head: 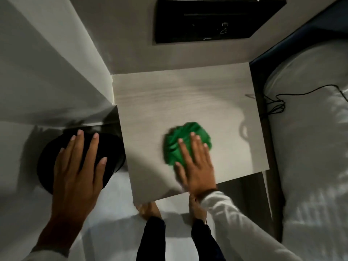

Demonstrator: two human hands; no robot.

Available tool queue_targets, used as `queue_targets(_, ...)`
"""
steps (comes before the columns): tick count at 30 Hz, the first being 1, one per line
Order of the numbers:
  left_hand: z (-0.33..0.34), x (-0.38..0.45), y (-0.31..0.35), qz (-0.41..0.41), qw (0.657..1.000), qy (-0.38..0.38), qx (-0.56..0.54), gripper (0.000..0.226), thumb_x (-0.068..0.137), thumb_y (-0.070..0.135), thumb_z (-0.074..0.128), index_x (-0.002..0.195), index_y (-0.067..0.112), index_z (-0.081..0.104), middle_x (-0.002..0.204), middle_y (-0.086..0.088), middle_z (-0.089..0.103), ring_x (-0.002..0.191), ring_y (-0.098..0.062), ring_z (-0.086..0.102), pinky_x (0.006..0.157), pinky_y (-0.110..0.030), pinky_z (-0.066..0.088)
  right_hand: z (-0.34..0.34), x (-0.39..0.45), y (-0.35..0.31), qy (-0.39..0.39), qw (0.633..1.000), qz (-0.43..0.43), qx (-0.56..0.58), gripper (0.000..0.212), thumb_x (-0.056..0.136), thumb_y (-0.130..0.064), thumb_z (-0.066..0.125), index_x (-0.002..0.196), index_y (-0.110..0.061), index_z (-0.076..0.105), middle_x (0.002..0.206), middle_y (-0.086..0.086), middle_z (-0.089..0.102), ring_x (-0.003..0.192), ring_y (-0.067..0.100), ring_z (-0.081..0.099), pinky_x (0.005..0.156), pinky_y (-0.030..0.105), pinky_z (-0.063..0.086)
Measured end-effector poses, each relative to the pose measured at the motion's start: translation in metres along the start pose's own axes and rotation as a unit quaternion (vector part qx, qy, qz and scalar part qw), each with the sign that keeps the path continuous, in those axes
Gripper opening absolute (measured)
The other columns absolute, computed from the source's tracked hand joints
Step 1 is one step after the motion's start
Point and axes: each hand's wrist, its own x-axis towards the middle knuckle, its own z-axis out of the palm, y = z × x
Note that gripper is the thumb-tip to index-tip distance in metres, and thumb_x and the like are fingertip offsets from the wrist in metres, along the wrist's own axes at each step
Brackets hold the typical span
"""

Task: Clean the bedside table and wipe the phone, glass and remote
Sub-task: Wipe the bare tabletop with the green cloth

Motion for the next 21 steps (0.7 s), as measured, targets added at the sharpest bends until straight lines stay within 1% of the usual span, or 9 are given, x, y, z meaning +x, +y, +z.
queue_targets(2,0.003,0.004,0.003,0.001,1.000,0.006,0.000,0.054,0.110,0.036,0.031,0.155,0.005,0.037,0.162,-0.025,0.033,0.149,-0.041,0.035,0.121,-0.057,0.030,-0.019,-0.002,0.049,0.029,0.987,0.160,0.000,0.069,0.099,-0.045,0.036,0.159,-0.014,0.026,0.167,0.026,0.015,0.156,0.042,0.015,0.126,0.057,0.016)
queue_targets(4,0.005,0.008,0.006,-0.002,1.000,0.021,0.013,0.054,0.110,0.035,0.032,0.155,0.007,0.035,0.163,-0.023,0.033,0.150,-0.039,0.034,0.123,-0.055,0.028,-0.036,0.021,0.084,0.053,0.949,0.312,0.008,0.072,0.099,-0.045,0.034,0.160,-0.009,0.022,0.166,0.031,0.012,0.155,0.047,0.013,0.125,0.058,0.016)
queue_targets(6,0.008,0.011,0.010,-0.012,0.999,0.025,0.020,0.054,0.110,0.036,0.033,0.156,0.008,0.035,0.163,-0.022,0.033,0.150,-0.038,0.035,0.123,-0.054,0.028,-0.043,0.061,0.090,0.066,0.923,0.377,0.027,0.075,0.098,-0.047,0.032,0.161,-0.009,0.018,0.166,0.032,0.007,0.155,0.048,0.008,0.126,0.055,0.010)
queue_targets(7,0.009,0.012,0.012,-0.017,0.999,0.027,0.020,0.053,0.110,0.035,0.034,0.156,0.007,0.035,0.162,-0.023,0.034,0.150,-0.038,0.036,0.123,-0.054,0.030,-0.042,0.079,0.081,0.063,0.925,0.373,0.033,0.075,0.098,-0.048,0.032,0.161,-0.009,0.016,0.166,0.032,0.004,0.156,0.047,0.005,0.127,0.053,0.007)
queue_targets(9,0.010,0.012,0.016,-0.019,0.999,0.035,0.015,0.052,0.110,0.033,0.037,0.155,0.006,0.037,0.161,-0.023,0.035,0.149,-0.038,0.037,0.121,-0.055,0.032,-0.035,0.104,0.044,0.051,0.955,0.291,0.036,0.073,0.100,-0.045,0.038,0.160,-0.009,0.018,0.165,0.034,0.005,0.155,0.049,0.004,0.126,0.056,0.006)
queue_targets(11,0.007,0.010,0.018,-0.014,0.999,0.039,0.016,0.052,0.110,0.033,0.038,0.154,0.006,0.038,0.161,-0.023,0.036,0.149,-0.038,0.038,0.120,-0.055,0.034,-0.022,0.109,-0.011,0.034,0.988,0.143,0.044,0.069,0.099,-0.039,0.047,0.158,-0.008,0.027,0.164,0.035,0.012,0.154,0.051,0.009,0.125,0.059,0.009)
queue_targets(13,0.001,0.008,0.016,-0.007,0.999,0.041,0.025,0.052,0.110,0.032,0.038,0.154,0.006,0.038,0.161,-0.023,0.036,0.148,-0.038,0.039,0.119,-0.056,0.035,-0.008,0.103,-0.064,0.024,0.998,0.020,0.050,0.068,0.098,-0.039,0.050,0.158,-0.012,0.032,0.165,0.030,0.016,0.155,0.046,0.012,0.126,0.057,0.011)
queue_targets(16,-0.012,0.006,0.010,0.002,0.999,0.036,0.035,0.051,0.109,0.030,0.039,0.154,0.005,0.038,0.160,-0.023,0.037,0.147,-0.038,0.042,0.117,-0.056,0.037,0.002,0.089,-0.113,-0.010,0.997,-0.046,0.062,0.068,0.099,-0.043,0.046,0.160,-0.019,0.027,0.168,0.023,0.014,0.158,0.038,0.010,0.126,0.055,0.013)
queue_targets(21,-0.029,0.015,0.018,0.031,0.998,0.000,0.048,0.053,0.108,0.033,0.035,0.154,0.005,0.039,0.160,-0.022,0.038,0.145,-0.038,0.044,0.118,-0.056,0.036,-0.019,0.084,-0.087,-0.089,0.980,-0.161,0.071,0.067,0.101,-0.042,0.043,0.161,-0.024,0.020,0.170,0.017,0.006,0.159,0.031,0.003,0.126,0.053,0.009)
